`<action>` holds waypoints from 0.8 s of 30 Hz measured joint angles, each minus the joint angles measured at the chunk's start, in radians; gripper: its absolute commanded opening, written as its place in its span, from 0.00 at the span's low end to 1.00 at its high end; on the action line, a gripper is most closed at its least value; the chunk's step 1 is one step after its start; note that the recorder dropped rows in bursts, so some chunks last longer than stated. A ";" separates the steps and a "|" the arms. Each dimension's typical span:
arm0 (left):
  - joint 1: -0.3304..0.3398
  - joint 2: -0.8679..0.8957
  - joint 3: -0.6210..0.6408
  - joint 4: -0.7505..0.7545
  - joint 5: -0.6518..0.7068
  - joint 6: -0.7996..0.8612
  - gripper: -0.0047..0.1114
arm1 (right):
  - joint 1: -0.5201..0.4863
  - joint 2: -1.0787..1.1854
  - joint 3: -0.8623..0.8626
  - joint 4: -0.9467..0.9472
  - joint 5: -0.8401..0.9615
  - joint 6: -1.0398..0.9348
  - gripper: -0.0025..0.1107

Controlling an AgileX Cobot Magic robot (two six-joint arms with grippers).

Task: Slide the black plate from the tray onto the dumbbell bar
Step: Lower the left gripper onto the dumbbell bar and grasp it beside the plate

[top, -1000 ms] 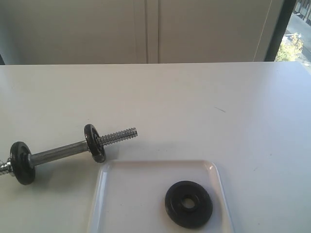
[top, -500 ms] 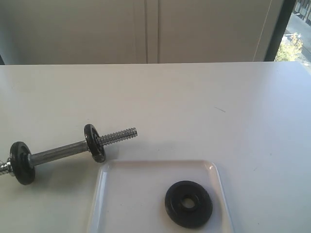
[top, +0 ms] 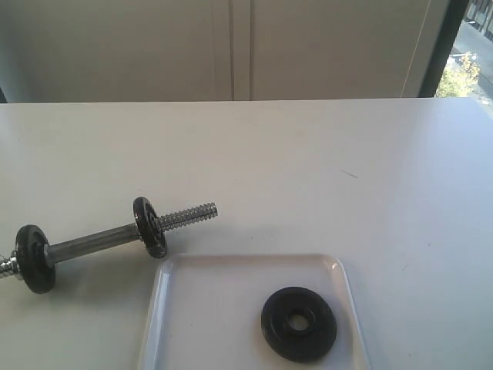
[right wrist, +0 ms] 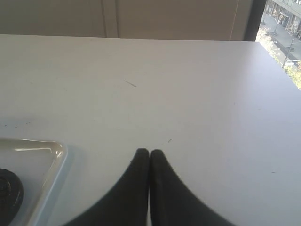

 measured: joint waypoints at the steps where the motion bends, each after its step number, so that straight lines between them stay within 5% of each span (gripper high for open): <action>1: -0.027 0.040 -0.033 -0.019 0.056 0.035 0.04 | 0.000 0.000 0.000 0.000 0.000 0.000 0.02; 9: -0.157 0.376 -0.339 -0.305 0.429 0.424 0.04 | 0.000 0.000 0.000 0.000 0.000 0.000 0.02; 16: -0.159 0.534 -0.388 -0.441 0.410 0.647 0.05 | 0.000 0.000 0.000 0.000 0.000 0.000 0.02; 19: -0.159 0.567 -0.388 -0.478 0.398 0.763 0.16 | 0.000 0.000 0.000 0.000 0.000 0.000 0.02; 24: -0.159 0.616 -0.388 -0.526 0.377 0.959 0.50 | 0.000 0.000 0.000 0.000 0.000 0.000 0.02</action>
